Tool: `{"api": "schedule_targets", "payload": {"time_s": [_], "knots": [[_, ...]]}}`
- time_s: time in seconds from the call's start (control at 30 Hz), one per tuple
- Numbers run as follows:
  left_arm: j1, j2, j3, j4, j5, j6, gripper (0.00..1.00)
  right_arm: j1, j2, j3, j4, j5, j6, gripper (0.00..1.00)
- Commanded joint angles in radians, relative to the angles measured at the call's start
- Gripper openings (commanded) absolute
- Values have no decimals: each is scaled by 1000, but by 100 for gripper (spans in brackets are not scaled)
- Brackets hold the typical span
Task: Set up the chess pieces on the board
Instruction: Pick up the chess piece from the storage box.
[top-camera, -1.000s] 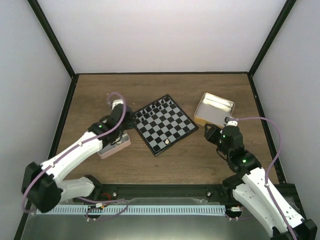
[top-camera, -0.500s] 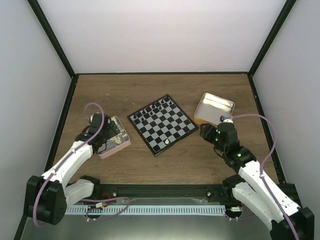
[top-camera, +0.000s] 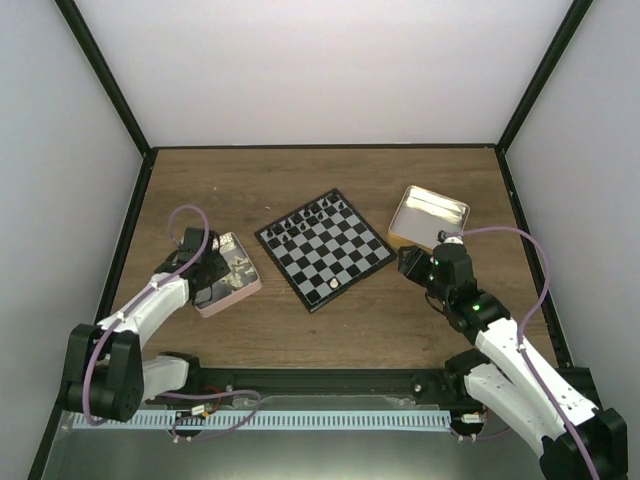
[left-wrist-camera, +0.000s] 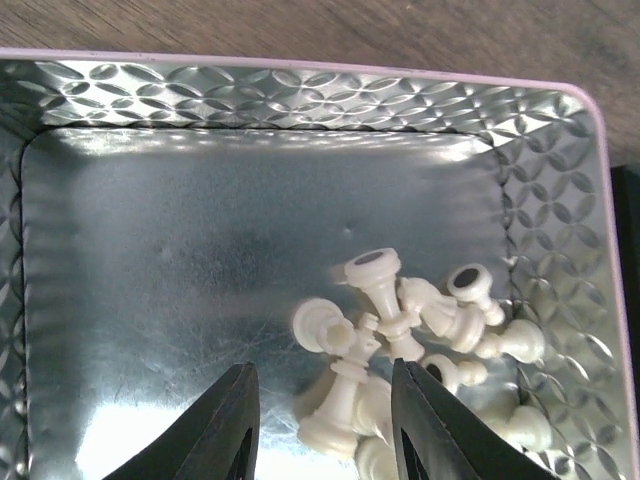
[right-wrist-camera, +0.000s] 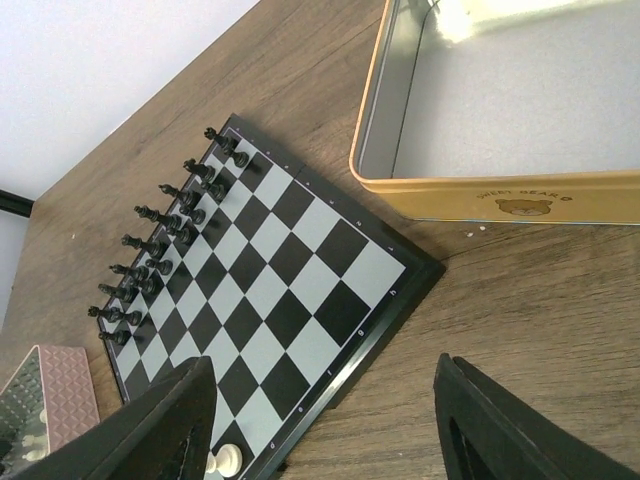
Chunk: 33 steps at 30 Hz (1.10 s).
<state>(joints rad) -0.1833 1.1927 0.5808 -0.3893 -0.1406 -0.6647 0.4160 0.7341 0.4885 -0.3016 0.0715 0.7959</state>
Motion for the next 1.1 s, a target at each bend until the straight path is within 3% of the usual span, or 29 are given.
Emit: {"api": "schedule_targets", "payload": {"time_s": [0.0, 0.33, 0.57, 0.87, 1.07], "knots": [[20, 73, 42, 43, -13, 37, 39, 4, -7, 18, 24, -2, 8, 61], [31, 179, 79, 66, -6, 79, 22, 4, -30, 4, 17, -6, 13, 59], [31, 150, 93, 28, -30, 93, 9, 4, -34, 8, 16, -3, 14, 59], [8, 20, 187, -73, 28, 148, 9, 4, -40, 8, 21, -3, 15, 58], [-113, 8, 258, -82, 151, 190, 9, 4, -49, 2, 22, -5, 24, 58]]}}
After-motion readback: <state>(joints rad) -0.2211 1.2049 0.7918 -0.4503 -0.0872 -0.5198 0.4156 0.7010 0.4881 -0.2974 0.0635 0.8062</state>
